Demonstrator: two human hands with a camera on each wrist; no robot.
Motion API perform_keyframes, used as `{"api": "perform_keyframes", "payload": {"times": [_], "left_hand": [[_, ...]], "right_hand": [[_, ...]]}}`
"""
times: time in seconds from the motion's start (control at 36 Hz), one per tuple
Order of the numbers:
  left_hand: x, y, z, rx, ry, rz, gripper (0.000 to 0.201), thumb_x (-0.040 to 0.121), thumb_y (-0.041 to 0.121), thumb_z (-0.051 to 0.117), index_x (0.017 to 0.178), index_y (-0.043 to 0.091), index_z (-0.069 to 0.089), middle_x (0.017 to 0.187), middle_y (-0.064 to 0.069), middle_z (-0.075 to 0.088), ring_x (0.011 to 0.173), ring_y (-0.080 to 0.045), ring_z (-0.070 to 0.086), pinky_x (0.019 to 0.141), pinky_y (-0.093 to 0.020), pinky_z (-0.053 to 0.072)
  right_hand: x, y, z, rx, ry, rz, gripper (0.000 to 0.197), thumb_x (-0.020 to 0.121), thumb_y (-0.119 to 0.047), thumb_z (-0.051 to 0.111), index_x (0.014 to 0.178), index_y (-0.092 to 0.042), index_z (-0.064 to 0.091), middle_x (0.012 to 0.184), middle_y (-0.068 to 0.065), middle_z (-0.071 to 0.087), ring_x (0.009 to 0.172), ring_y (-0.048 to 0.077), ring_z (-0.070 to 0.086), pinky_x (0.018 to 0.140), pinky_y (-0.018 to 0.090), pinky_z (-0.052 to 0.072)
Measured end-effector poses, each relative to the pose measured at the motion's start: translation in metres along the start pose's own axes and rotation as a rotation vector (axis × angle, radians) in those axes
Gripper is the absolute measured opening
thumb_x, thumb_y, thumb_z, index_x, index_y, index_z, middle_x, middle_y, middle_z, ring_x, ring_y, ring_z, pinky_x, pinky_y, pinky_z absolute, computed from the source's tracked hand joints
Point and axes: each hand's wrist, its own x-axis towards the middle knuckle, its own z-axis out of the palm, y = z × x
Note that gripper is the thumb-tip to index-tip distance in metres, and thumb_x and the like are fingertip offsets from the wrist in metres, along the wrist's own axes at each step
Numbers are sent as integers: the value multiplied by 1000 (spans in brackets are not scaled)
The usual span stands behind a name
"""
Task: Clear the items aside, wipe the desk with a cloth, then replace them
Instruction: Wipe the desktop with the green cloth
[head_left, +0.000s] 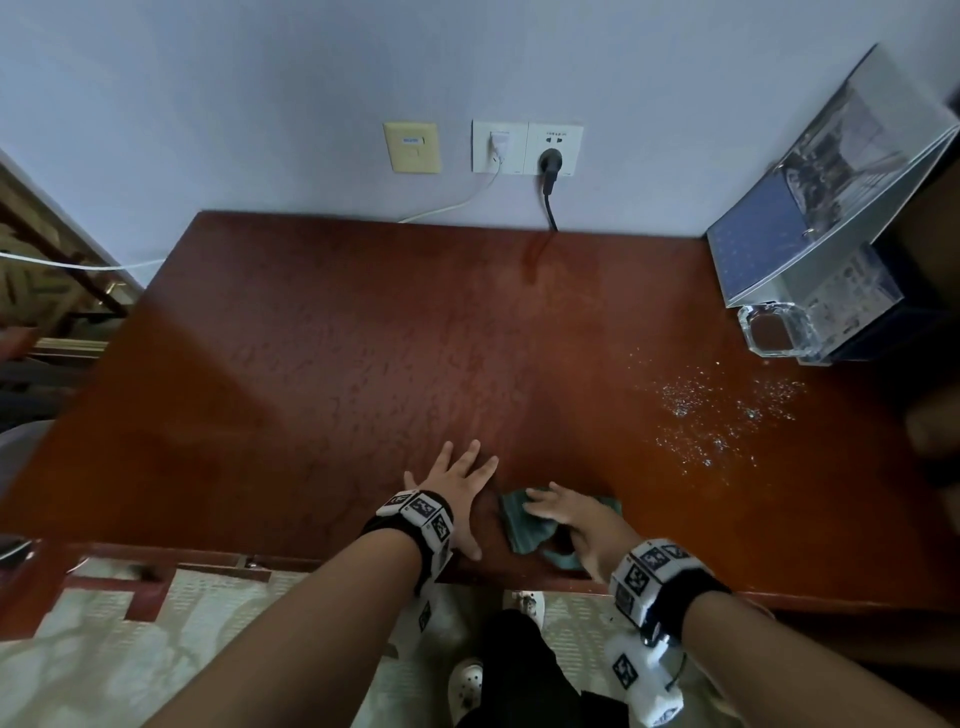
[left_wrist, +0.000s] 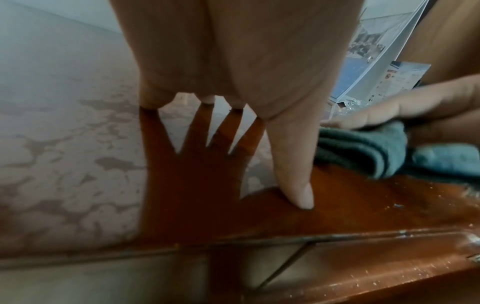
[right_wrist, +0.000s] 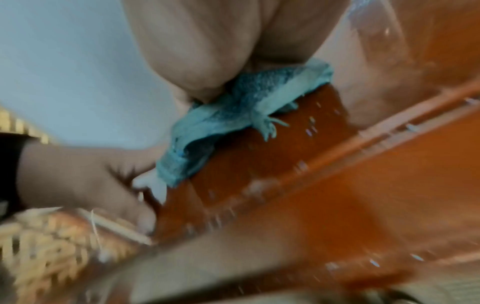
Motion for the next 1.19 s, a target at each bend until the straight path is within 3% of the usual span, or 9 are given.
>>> {"api": "perform_keyframes", "payload": {"times": [0.11, 0.22, 0.28, 0.33, 0.36, 0.39, 0.44, 0.64, 1.19], "left_hand": [[0, 0, 0, -13, -16, 3, 128, 73, 42, 86, 155, 40, -13, 158, 14, -34, 147, -24, -30, 111, -76, 3], [1, 1, 0, -22, -24, -11, 130, 73, 38, 87, 154, 42, -14, 157, 15, -35, 146, -24, -31, 110, -76, 3], [0, 4, -1, -31, -33, -24, 131, 72, 34, 88, 154, 42, -14, 157, 15, -36, 146, -25, -32, 109, -78, 5], [1, 6, -2, -42, -38, -33, 133, 71, 32, 89, 154, 42, -14, 157, 15, -36, 146, -26, -31, 108, -79, 6], [1, 5, -2, -49, -34, -34, 133, 71, 32, 89, 154, 42, -13, 157, 15, -35, 146, -26, -31, 108, -79, 6], [1, 4, -2, -55, -28, -32, 133, 70, 32, 89, 154, 43, -13, 157, 16, -35, 146, -25, -31, 108, -79, 6], [1, 3, 0, -63, -17, -24, 132, 70, 32, 89, 155, 42, -12, 157, 16, -34, 146, -24, -31, 108, -79, 5], [0, 6, -1, -60, -31, -40, 129, 72, 32, 88, 156, 41, -10, 157, 16, -34, 147, -23, -30, 108, -78, 3], [-4, 12, 4, -27, -7, -75, 123, 78, 28, 85, 157, 37, -9, 161, 10, -28, 150, -27, -22, 111, -73, 17]], "right_hand": [[3, -10, -22, 802, 220, 226, 36, 93, 3, 48, 116, -17, 67, 127, 3, 55, 87, 14, 69, 65, 14, 53], [24, -9, -52, 678, 396, 171, 43, 95, 0, 45, 120, -29, 63, 138, -16, 43, 64, 2, 67, 46, 13, 47], [37, -6, -60, 513, 505, 136, 47, 96, -1, 42, 127, -33, 56, 147, -18, 35, 99, 12, 65, 56, 16, 51], [54, 1, -62, 334, 522, 186, 56, 96, 4, 40, 138, -32, 47, 155, -13, 24, 139, 22, 33, 94, 22, 44], [61, 4, -60, 289, 472, 227, 62, 94, 7, 40, 142, -33, 41, 157, -13, 16, 145, 23, 18, 91, 18, 35], [66, 8, -56, 213, 390, 258, 69, 92, 10, 40, 145, -35, 34, 158, -15, 9, 147, 23, 8, 94, 35, 49], [69, 12, -43, -63, 240, 268, 78, 88, 7, 40, 149, -37, 21, 158, -15, -2, 147, 24, -5, 118, 44, 18], [41, 27, 8, -357, 163, 20, 64, 96, -27, 42, 149, -44, 10, 153, -22, -14, 145, 16, -15, 116, 41, -6], [-26, 30, 50, -378, 37, -111, 75, 92, -1, 48, 145, -48, 22, 151, -30, -7, 139, 5, -19, 116, 38, -7]]}}
